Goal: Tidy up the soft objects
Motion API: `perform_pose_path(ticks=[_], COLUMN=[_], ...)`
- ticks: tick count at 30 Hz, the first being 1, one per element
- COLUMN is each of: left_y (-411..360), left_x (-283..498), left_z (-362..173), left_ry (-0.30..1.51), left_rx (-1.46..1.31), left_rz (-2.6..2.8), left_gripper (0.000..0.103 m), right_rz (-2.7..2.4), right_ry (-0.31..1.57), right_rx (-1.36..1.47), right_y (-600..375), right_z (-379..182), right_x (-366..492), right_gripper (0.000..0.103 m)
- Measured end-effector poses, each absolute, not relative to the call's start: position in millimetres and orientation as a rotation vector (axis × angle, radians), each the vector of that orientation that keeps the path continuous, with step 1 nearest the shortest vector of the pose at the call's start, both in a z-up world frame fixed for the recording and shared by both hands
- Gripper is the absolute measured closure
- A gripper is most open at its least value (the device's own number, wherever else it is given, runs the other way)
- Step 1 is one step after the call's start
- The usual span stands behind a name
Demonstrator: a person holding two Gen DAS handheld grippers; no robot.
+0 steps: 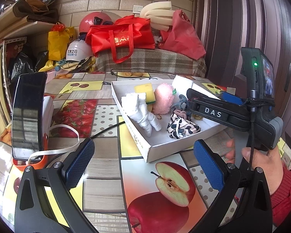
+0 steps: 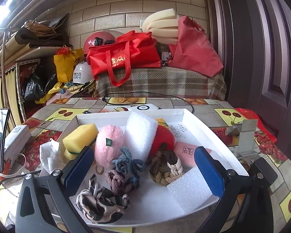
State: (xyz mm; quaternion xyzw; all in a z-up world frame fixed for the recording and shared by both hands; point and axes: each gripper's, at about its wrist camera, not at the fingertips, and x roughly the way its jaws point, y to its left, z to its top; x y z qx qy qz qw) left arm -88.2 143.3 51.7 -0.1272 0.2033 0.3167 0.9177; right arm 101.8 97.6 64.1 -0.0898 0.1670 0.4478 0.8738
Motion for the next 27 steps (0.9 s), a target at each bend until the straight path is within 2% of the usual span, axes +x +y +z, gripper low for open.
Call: perform_pose_path(ticks=[16,27], left_y=[121.4,94.7], left_x=[-93.8,-94.1], left_z=[58.6,58.0], left_ry=[0.376,0.400], left_rx=[-0.134,-0.087], left_rz=[0.726,0.711], left_gripper=[0.000,0.000], right_rz=[0.942,0.952], right_ry=[0.449,0.409], right_rx=[-0.207,-0.211], right_y=[18.7,-29.9], right_z=[54.2,55.2], right_x=[73.2,37.6], right_gripper=[0.000,0.000])
